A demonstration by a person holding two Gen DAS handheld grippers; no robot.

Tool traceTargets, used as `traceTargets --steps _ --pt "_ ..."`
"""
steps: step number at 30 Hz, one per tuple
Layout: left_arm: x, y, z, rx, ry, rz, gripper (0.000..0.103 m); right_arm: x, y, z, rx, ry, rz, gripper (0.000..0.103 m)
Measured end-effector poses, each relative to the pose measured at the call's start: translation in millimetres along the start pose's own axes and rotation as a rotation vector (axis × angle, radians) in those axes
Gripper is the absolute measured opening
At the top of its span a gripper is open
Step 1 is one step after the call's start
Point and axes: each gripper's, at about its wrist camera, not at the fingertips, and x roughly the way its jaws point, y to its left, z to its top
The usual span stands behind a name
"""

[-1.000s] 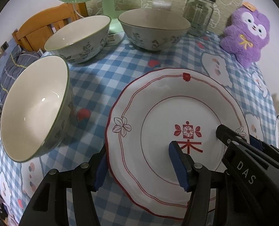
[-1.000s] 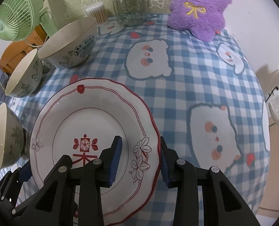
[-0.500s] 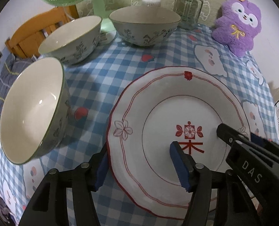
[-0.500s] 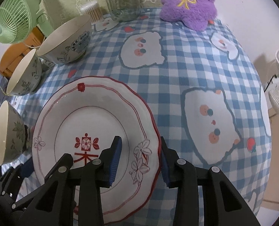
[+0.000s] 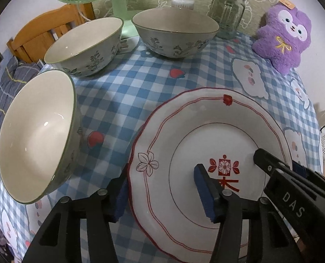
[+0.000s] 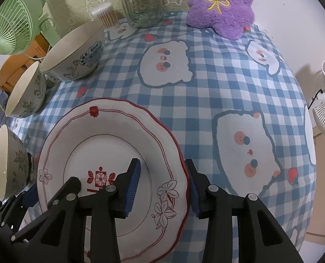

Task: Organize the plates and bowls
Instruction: 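Lift the red-rimmed plate with the right tool toward the flowered stack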

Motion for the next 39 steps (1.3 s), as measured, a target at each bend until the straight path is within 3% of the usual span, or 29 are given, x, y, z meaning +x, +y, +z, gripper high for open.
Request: traceTargets --steps 19,39 --pt "-59.8 -5.9 -7.2 0.056 -0.093 -0.029 0.056 -59.9 3.0 -20.9 0.040 -0.071 -0.038 0.043" --pt "-106.4 -34.0 -55.1 0.237 -0.127 -0.125 0.056 -122.4 -30.9 -92.1 0.204 -0.114 -0.137 0.043"
